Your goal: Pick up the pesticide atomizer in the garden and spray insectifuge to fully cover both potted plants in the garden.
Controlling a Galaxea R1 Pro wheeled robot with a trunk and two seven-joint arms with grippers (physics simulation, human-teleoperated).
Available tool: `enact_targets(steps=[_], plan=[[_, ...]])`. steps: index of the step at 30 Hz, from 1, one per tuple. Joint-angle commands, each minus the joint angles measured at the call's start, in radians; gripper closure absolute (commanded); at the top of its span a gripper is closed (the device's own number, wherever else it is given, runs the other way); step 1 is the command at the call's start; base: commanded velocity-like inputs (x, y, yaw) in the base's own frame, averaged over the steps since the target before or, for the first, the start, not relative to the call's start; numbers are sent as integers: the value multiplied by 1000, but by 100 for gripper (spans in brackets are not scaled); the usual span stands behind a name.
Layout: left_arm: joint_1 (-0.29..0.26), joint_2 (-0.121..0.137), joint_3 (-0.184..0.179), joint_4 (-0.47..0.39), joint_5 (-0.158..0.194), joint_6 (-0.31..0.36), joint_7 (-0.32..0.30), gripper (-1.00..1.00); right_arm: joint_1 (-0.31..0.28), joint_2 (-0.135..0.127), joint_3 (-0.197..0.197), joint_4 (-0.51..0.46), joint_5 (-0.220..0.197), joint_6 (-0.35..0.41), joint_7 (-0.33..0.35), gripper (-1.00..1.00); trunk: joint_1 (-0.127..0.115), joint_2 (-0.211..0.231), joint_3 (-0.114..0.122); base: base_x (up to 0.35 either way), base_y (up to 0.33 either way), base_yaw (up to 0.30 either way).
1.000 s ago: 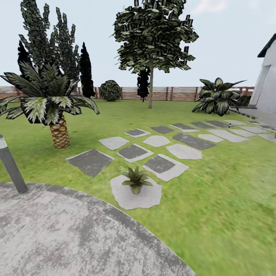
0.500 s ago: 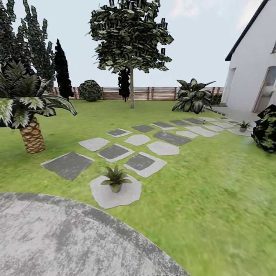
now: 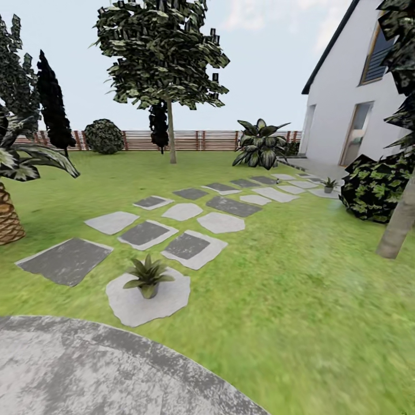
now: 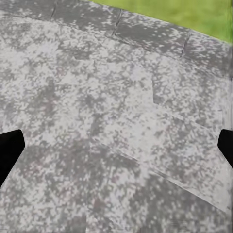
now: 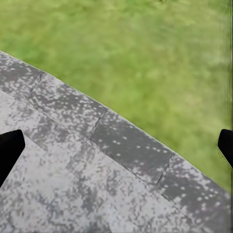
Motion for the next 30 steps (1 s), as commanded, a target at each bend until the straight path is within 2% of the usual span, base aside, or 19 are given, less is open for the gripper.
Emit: enact_targets(steps=[1, 24, 30], plan=[[0, 0, 1, 0, 1, -3, 0, -100, -1, 0, -1, 1, 0, -3, 0, -100, 0, 0, -1, 294, 0, -285], [0, 1, 1, 0, 1, -3, 0, -100, -1, 0, -1, 1, 0, -3, 0, -100, 0, 0, -1, 326, 0, -282], [0, 1, 1, 0, 1, -3, 0, -100, -1, 1, -1, 2, 2, -3, 4, -100, 0, 0, -1, 338, 0, -146]])
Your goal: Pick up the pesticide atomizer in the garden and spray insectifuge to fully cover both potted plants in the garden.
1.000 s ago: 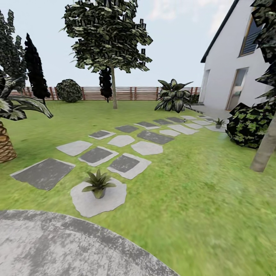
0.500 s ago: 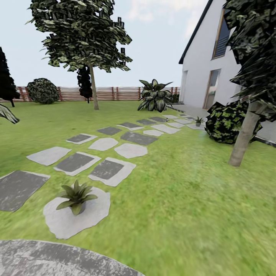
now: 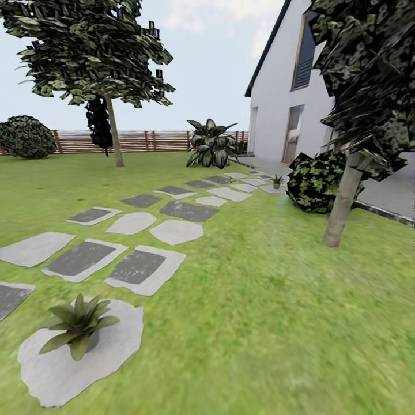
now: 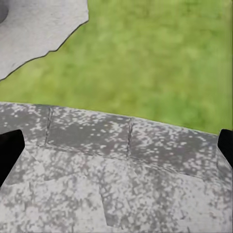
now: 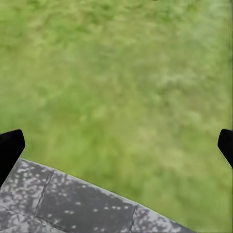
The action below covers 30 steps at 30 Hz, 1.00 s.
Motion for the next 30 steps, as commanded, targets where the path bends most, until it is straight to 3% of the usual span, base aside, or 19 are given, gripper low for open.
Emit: enact_targets(steps=[1, 30], plan=[[-1, 0, 1, 1, 1, -3, 0, -100, -1, 0, -1, 1, 1, -3, 0, -100, 0, 0, -1, 338, 0, -32], [-1, 3, 3, 2, 1, -3, 1, -100, -1, 1, 0, 7, 1, -3, -3, -100, 0, 0, -1, 339, 0, -2]])
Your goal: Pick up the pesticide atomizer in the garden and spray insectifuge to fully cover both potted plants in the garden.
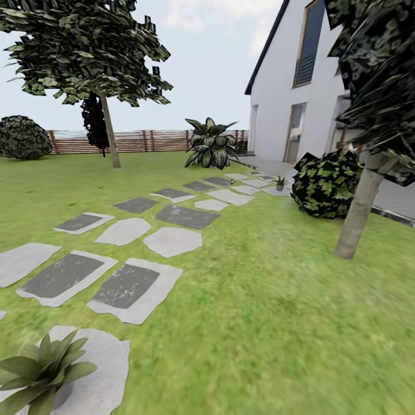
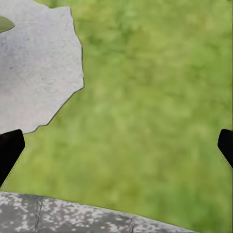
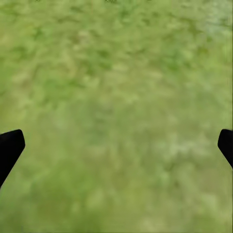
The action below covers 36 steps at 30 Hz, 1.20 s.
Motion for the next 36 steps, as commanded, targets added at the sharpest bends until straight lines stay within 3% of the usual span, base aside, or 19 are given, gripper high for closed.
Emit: enact_targets(steps=[1, 22, 36], plan=[[-1, 0, 1, 1, 0, -3, 0, -100, -1, 0, 0, 1, 0, -3, 0, -100, 1, 0, -1, 339, 0, 0], [-1, -2, 0, 19, 1, -3, 0, -100, -1, 0, 0, 3, 0, -3, 0, -100, 1, 0, -1, 338, -2, 0], [-1, -2, 1, 19, 1, -3, 0, -100, -1, 0, 0, 3, 0, -3, 0, -100, 1, 0, -1, 334, -95, 0]])
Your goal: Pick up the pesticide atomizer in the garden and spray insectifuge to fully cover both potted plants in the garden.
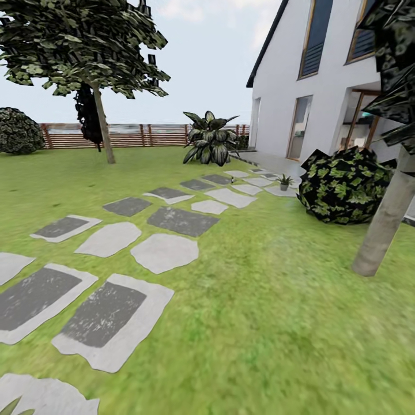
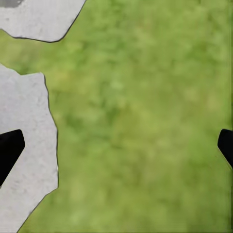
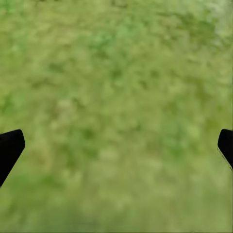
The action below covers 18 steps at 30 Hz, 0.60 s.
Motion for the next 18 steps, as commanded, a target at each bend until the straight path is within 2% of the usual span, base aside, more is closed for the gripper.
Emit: enact_targets(steps=[1, 18], plan=[[-1, 0, 1, 1, 1, -3, 0, -100, -1, 0, -1, 1, 0, -3, 0, -100, 0, 0, -1, 333, -106, 0], [-1, 0, 1, 1, 1, -3, 0, -100, -1, 0, 0, 1, 0, -3, 0, -100, 0, 0, -1, 333, -106, 0]])
